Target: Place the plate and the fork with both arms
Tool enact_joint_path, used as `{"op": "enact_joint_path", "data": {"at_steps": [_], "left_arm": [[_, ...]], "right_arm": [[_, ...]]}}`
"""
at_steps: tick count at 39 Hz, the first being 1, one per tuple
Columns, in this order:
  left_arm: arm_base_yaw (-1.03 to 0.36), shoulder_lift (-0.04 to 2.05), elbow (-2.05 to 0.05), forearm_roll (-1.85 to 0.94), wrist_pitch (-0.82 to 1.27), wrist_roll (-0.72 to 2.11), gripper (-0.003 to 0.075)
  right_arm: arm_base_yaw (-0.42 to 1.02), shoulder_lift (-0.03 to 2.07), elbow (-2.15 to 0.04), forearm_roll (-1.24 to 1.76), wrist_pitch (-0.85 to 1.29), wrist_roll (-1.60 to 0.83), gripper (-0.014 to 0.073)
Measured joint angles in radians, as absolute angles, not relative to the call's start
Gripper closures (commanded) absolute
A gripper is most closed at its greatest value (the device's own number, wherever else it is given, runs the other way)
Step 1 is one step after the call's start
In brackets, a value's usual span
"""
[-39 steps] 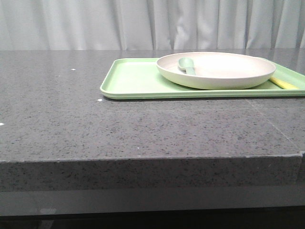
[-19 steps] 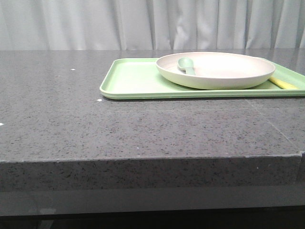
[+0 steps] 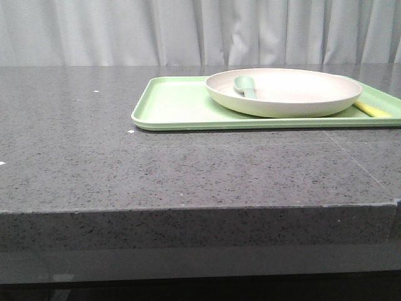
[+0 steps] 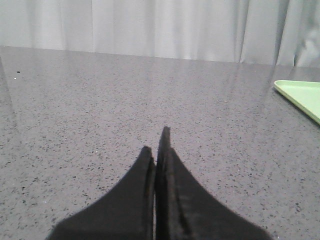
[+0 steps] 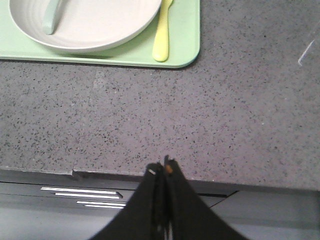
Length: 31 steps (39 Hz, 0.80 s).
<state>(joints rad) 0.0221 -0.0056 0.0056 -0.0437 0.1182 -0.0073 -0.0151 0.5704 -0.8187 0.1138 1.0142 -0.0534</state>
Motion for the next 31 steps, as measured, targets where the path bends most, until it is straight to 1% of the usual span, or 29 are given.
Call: {"op": "enact_joint_path", "data": {"at_steps": [17, 22, 26, 31], "left_arm": [[0.022, -0.006, 0.006, -0.044, 0.118, -0.007, 0.0738], [0.022, -0.006, 0.006, -0.044, 0.118, -0.007, 0.0738], [0.022, -0.006, 0.006, -0.045, 0.118, -0.007, 0.0738], [0.022, -0.006, 0.006, -0.045, 0.118, -0.007, 0.0738]], "right_arm": [[-0.015, 0.570, -0.819, 0.114, 1.014, -0.055, 0.0661], [-0.013, 0.542, -0.797, 0.112, 0.997, -0.055, 0.0661], [-0.011, 0.462, -0.736, 0.085, 0.914, -0.061, 0.0661], [-0.007, 0.328, -0.591, 0.064, 0.706, -0.063, 0.0661]]}}
